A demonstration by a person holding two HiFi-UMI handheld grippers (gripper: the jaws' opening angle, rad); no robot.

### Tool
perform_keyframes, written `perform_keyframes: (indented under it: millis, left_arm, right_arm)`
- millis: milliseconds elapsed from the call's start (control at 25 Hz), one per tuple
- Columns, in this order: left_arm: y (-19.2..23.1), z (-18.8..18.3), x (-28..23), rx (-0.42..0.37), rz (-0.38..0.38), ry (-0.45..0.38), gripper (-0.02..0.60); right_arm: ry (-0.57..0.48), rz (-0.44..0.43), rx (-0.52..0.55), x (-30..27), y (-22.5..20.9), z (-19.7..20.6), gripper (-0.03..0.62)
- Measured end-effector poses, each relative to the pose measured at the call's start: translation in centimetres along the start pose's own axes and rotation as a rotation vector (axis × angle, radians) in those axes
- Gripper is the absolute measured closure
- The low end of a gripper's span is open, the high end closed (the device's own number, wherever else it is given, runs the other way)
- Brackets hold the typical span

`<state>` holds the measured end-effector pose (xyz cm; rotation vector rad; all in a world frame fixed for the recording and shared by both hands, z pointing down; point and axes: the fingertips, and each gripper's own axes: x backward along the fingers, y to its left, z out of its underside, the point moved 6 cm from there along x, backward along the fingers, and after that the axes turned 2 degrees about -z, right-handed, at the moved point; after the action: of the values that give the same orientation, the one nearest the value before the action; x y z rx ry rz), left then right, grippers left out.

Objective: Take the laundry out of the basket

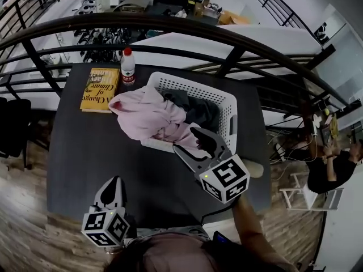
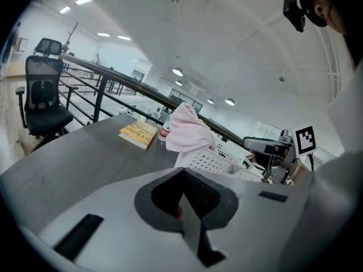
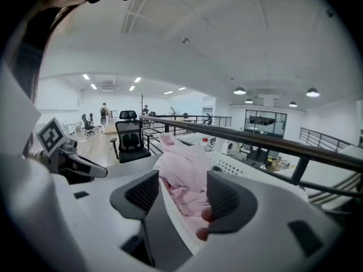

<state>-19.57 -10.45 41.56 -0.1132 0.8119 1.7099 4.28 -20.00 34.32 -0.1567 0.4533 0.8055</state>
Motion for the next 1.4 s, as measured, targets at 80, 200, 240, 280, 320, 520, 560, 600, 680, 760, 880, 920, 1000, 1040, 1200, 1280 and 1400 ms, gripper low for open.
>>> perform_keyframes:
  millis: [80, 200, 240, 280, 320, 520, 560, 600, 680, 760, 880, 920, 1000, 1040, 1200, 1280, 1400]
  left_arm:
    - [0.4, 0.1, -0.1, 0.012, -0.012, 0.005, 0.583]
    - [1.1, 0.4, -0.4, 0.029, -0.027, 0.017, 0.583]
    - [1.3, 0.5, -0.4, 0.034, -0.033, 0.023, 0.583]
    - [1.6, 0.6, -0.5, 0.037, -0.040, 0.028, 0.583]
    - [1.8, 0.7, -0.6, 0.040, -0.047, 0.033, 0.583]
    - [2.8, 1.1, -0.9, 0.059, -0.075, 0.051, 0.583]
    - [2.9, 1.2, -1.0, 0.062, -0.079, 0.054, 0.583]
    - [3.1, 1.3, -1.0, 0.066, -0.082, 0.057, 0.583]
    - [3.3, 1.4, -1.2, 0.072, -0.089, 0.064, 0.583]
    - [3.7, 1.6, -1.4, 0.078, -0.096, 0.072, 0.583]
    - [4.1, 1.7, -1.6, 0.087, -0.107, 0.082, 0.583]
    - [4.2, 1.8, -1.7, 0.089, -0.108, 0.084, 0.583]
    - [4.3, 1.8, -2.0, 0.093, -0.111, 0.088, 0.583]
    - [4.4, 1.9, -2.1, 0.095, -0.112, 0.091, 0.583]
    - [4.7, 2.2, -2.7, 0.103, -0.116, 0.105, 0.583]
    - [4.9, 2.3, -2.9, 0.106, -0.118, 0.113, 0.583]
    - [5.3, 2.4, -3.2, 0.112, -0.121, 0.125, 0.583]
  right_arm:
    - [0.018, -0.009, 0.008, -0.9, -0.4, 0.0, 0.327]
    - [0.049, -0.022, 0.010, -2.2, -1.0, -0.1, 0.319]
    - [0.061, -0.028, 0.007, -2.6, -1.1, -0.1, 0.316]
    - [0.073, -0.035, 0.003, -3.0, -1.3, -0.2, 0.312]
    - [0.082, -0.039, 0.002, -3.4, -1.5, -0.2, 0.308]
    - [0.123, -0.054, 0.022, -5.2, -2.4, -0.1, 0.289]
    - [0.131, -0.059, 0.025, -5.6, -2.6, -0.1, 0.286]
    - [0.141, -0.063, 0.029, -5.9, -2.7, -0.1, 0.283]
    - [0.162, -0.072, 0.040, -6.6, -3.0, 0.0, 0.276]
    - [0.185, -0.084, 0.052, -7.3, -3.2, 0.2, 0.267]
    - [0.227, -0.099, 0.084, -8.3, -3.4, 0.5, 0.258]
    - [0.243, -0.105, 0.096, -8.6, -3.4, 0.6, 0.255]
    - [0.273, -0.120, 0.119, -9.2, -3.4, 1.0, 0.252]
    - [0.288, -0.128, 0.130, -9.5, -3.4, 1.1, 0.250]
    - [0.333, -0.144, 0.164, -10.5, -3.6, 1.8, 0.246]
    - [0.346, -0.154, 0.164, -11.0, -3.7, 2.1, 0.243]
    - [0.368, -0.184, 0.149, -11.9, -3.7, 2.2, 0.237]
